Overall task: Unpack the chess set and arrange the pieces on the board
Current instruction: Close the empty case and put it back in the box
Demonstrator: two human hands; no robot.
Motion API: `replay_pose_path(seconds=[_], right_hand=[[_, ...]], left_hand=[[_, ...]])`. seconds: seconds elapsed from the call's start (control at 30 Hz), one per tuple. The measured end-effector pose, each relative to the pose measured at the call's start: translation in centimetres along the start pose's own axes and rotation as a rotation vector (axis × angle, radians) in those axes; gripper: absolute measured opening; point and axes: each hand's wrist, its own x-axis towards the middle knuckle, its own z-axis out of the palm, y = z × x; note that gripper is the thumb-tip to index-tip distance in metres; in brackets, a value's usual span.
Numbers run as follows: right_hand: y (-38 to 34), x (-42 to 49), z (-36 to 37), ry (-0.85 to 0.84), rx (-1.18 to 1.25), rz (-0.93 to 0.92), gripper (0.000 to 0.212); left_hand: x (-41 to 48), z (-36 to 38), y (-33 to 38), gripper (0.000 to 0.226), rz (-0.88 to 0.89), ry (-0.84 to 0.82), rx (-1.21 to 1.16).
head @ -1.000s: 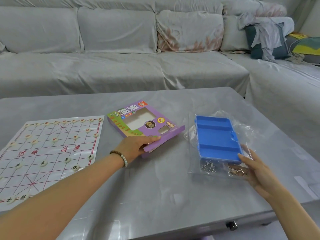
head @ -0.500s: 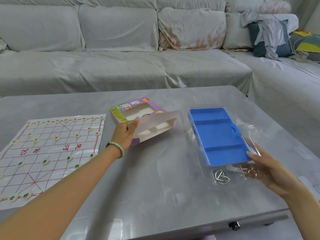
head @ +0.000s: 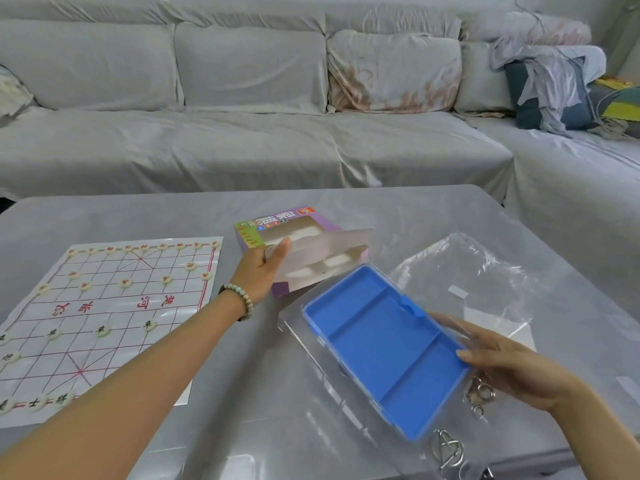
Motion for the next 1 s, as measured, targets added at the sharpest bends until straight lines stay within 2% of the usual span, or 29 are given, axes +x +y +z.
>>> replay_pose_path(seconds=[0.27, 0.5, 0.73, 0.83, 0.93, 1.0], right_hand=[[-0.7, 3.6, 1.7, -0.105, -0.032, 0.041, 0.059], [-0.8, 2.7, 0.5, 0.001, 0.033, 0.024, 0.073], [0.0, 2.0, 0.7, 0.073, 0.058, -0.012, 0.06], [0.6, 1.7, 1.0, 0.069, 0.085, -0.011, 0.064], [1.0, 1.6, 0.9, 0.089, 0.103, 0.004, 0.062], [1.2, 1.5, 0.7, 0.094, 0.089, 0.02, 0.062]], left_hand=[[-0.2, -0.7, -0.2, 0.052, 0.038, -0.036, 0.035], [-0.4, -1.4, 0.7, 0.051, 0.052, -0.012, -0.002], [-0.1, -0.2, 0.0, 0.064, 0.07, -0.072, -0.03], [-0.2, 0.3, 0.2, 0.05, 0.091, -0.081, -0.053], [-0.1, 0.4, 0.2, 0.022, 0.149, -0.146, -0.055], [-0.2, 0.4, -0.5, 0.023, 0.196, -0.187, 0.03]])
